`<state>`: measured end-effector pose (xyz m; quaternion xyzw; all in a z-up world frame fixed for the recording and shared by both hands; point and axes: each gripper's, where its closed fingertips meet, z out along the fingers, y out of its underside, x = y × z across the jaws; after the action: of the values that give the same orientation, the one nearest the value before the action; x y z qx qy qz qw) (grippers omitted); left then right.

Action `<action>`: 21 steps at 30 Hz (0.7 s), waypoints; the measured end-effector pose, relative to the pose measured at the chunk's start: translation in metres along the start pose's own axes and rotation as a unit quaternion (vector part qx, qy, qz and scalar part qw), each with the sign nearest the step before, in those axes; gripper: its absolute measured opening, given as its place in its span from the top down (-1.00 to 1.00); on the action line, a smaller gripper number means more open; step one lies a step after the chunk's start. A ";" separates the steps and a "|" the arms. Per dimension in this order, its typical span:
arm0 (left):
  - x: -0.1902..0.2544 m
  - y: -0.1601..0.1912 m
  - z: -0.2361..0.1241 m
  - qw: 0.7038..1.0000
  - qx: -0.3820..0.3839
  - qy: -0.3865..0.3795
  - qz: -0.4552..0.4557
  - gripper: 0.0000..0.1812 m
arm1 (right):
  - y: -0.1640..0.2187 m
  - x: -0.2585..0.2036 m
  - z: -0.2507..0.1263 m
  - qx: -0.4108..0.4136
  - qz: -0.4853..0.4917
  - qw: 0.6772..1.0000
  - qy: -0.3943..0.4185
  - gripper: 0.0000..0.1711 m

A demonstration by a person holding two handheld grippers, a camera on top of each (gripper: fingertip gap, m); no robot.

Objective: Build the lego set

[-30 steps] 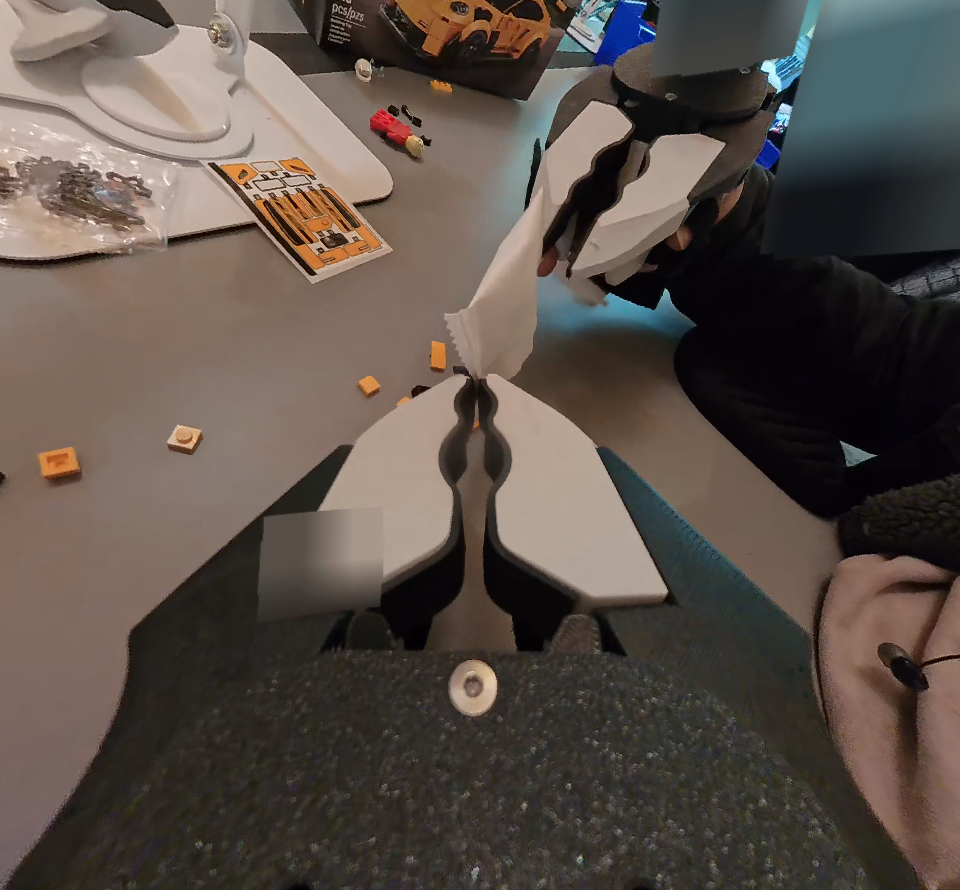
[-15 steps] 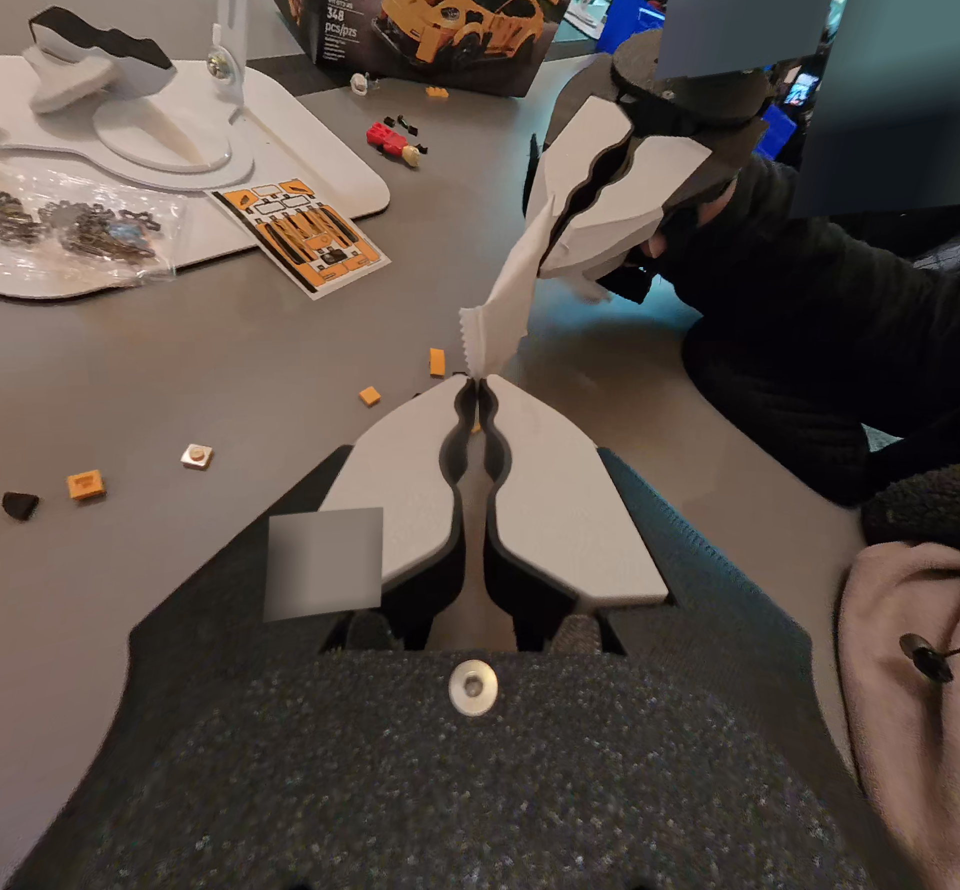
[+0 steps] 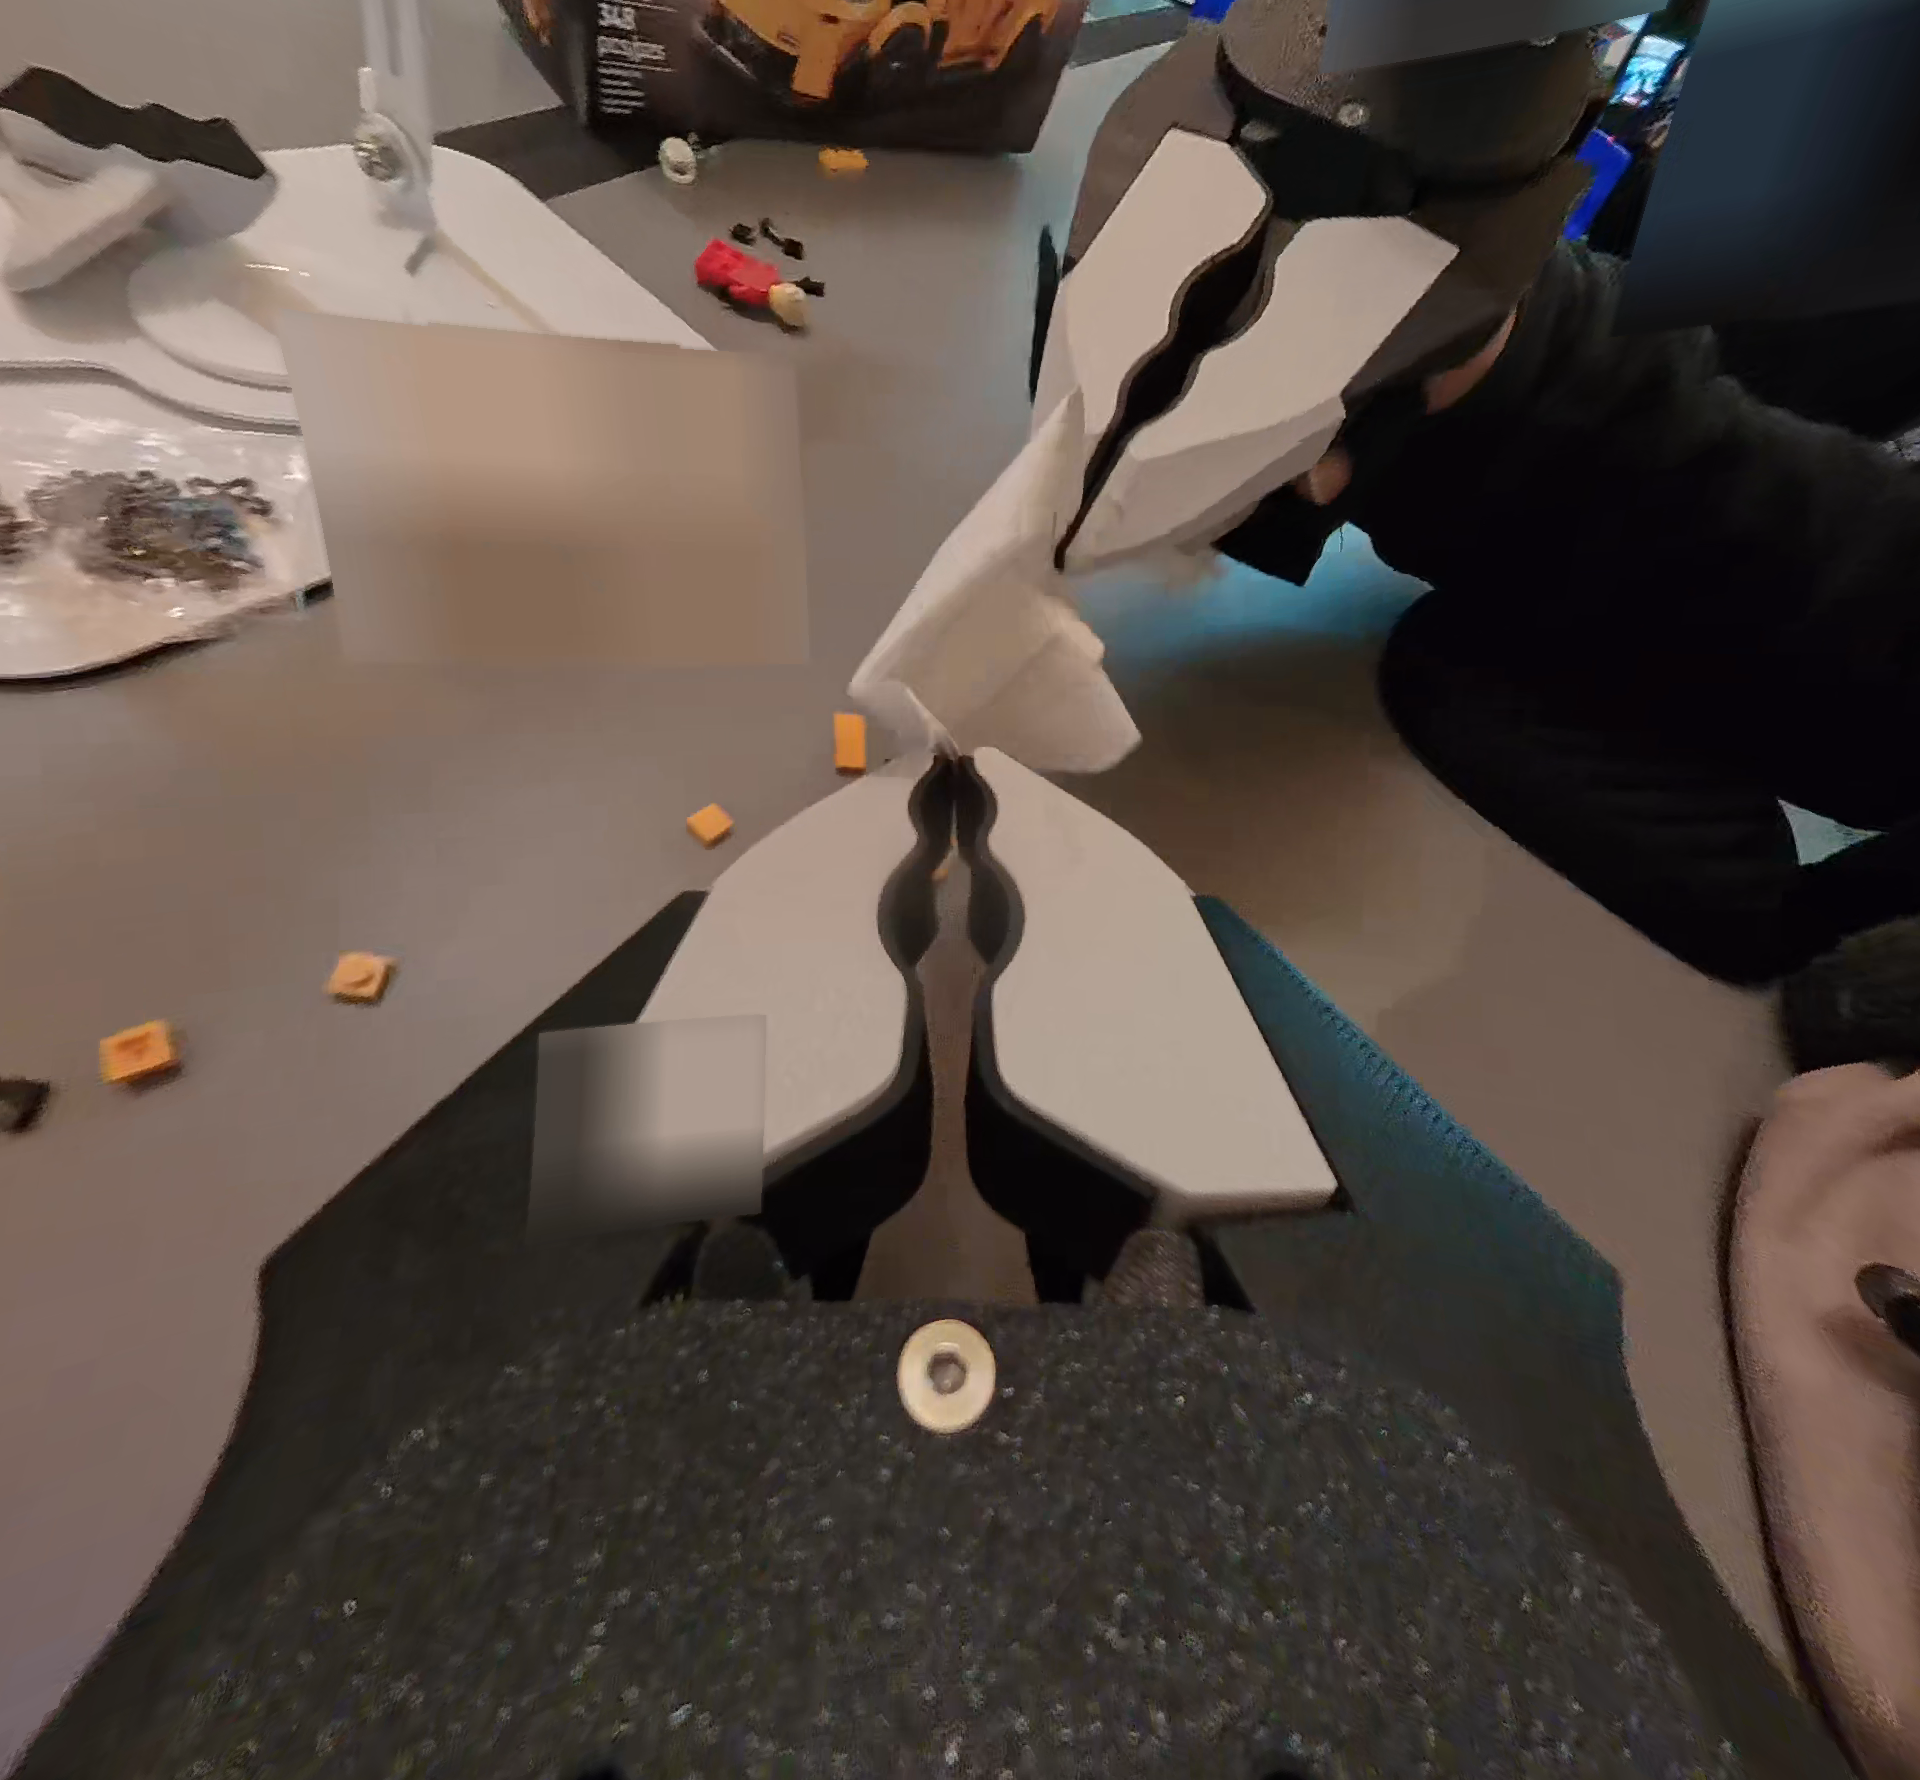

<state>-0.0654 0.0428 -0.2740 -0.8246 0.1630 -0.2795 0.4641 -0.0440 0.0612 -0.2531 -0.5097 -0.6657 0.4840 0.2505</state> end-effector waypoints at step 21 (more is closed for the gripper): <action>-0.006 -0.017 -0.022 0.998 0.054 0.006 0.012 0.99 | -0.010 0.007 -0.012 0.011 -0.055 0.997 0.052 1.00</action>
<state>-0.0837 0.0399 -0.2525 -0.7948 0.1601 -0.2874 0.5099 -0.0410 0.0720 -0.2408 -0.4944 -0.6731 0.4497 0.3165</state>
